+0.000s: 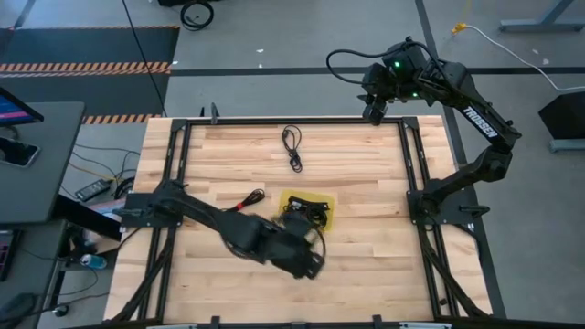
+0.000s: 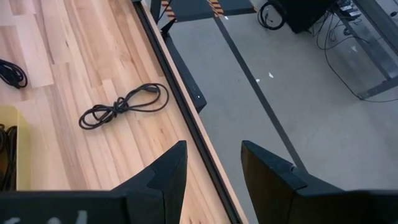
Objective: Pick and place USB-C Cables
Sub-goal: Put the black charger cable into the yellow bin
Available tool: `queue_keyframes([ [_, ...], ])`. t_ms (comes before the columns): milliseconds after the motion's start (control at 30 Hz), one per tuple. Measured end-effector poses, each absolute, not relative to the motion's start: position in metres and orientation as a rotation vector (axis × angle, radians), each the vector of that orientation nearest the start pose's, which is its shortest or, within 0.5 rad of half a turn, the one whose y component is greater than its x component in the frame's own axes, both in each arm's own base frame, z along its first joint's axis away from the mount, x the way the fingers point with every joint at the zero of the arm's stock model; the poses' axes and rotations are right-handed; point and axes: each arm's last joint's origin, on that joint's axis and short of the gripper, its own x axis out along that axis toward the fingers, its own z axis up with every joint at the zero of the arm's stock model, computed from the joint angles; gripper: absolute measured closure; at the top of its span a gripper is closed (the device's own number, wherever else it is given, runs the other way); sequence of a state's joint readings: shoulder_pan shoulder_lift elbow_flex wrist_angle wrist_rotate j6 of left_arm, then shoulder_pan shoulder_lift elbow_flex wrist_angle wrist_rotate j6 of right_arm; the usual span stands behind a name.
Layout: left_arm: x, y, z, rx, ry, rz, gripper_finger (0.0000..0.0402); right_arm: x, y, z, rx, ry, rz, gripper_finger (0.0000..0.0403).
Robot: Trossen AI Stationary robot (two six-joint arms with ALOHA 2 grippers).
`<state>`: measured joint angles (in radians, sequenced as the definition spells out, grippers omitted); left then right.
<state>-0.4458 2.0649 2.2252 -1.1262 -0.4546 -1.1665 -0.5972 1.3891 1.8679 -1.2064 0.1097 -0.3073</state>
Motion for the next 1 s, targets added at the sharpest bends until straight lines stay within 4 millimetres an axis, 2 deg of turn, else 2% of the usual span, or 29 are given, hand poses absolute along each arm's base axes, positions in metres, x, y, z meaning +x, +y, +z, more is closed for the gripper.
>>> queue_keyframes([
  [67,0.380,-0.160,0.382,-0.566,0.718,0.558,0.0389,0.192,-0.134,0.465,-0.100,0.813,-0.557,0.0245],
  [100,0.375,-0.152,0.387,-0.516,0.726,0.594,0.0389,0.192,-0.134,0.465,-0.097,0.812,-0.559,0.0245],
  [267,0.358,-0.107,0.393,-0.306,0.864,0.632,0.0389,0.192,-0.134,0.465,-0.074,0.805,-0.570,0.0245],
  [367,0.362,-0.080,0.387,-0.185,1.000,0.557,0.0389,0.192,-0.135,0.465,-0.040,0.794,-0.588,0.0245],
  [467,0.377,-0.056,0.377,-0.097,1.080,0.399,0.0389,0.192,-0.135,0.465,0.005,0.778,-0.608,0.0245],
  [667,0.401,-0.021,0.357,0.047,1.076,0.056,0.0390,0.191,-0.135,0.465,0.095,0.749,-0.648,0.0245],
  [833,0.401,0.000,0.321,0.128,1.208,-0.069,0.0390,0.191,-0.135,0.465,0.174,0.721,-0.681,0.0245],
  [1000,0.400,0.011,0.277,0.150,1.285,-0.196,0.0390,0.191,-0.135,0.465,0.225,0.703,-0.701,0.0245],
])
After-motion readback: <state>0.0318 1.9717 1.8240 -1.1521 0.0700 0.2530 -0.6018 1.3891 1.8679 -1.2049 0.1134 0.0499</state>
